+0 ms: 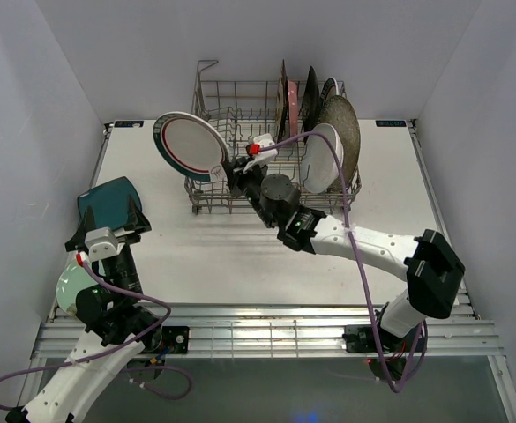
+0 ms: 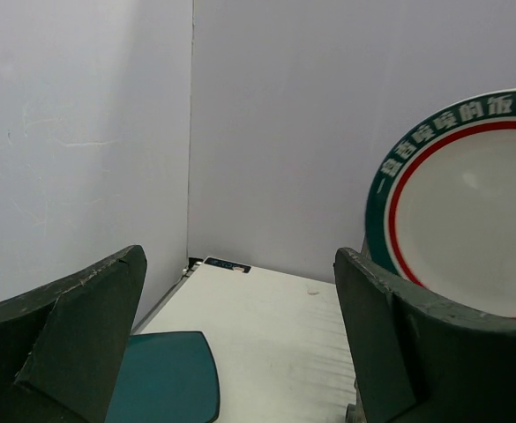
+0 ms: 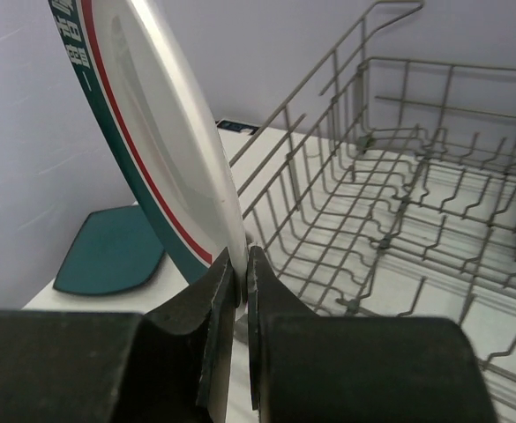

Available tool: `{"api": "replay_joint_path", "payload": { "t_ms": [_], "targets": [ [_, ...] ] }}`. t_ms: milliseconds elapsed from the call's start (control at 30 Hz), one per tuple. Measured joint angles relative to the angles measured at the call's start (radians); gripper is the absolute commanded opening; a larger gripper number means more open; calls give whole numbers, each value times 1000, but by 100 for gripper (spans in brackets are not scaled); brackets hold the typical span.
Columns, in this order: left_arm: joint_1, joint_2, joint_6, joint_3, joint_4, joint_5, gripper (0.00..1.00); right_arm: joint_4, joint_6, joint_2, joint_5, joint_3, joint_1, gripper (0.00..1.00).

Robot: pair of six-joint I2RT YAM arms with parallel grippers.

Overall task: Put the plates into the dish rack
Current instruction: Insert the plate into the dish rack.

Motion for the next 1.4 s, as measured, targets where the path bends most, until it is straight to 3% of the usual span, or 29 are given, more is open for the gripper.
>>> {"api": "replay_joint_path", "payload": {
  "t_ms": [333, 567, 933, 1400],
  "targets": [
    [0, 0, -2, 0, 0, 0, 98, -60, 18, -103, 24, 30, -159, 8],
    [0, 1, -2, 0, 0, 1, 98, -109, 21, -87, 110, 113, -216, 8],
    [0, 15, -1, 0, -1, 2, 98, -124, -37, 137, 250, 346, -249, 8],
    [0, 42, -1, 0, -2, 4, 98, -303, -84, 473, 353, 727, -321, 8]
  ]
}}
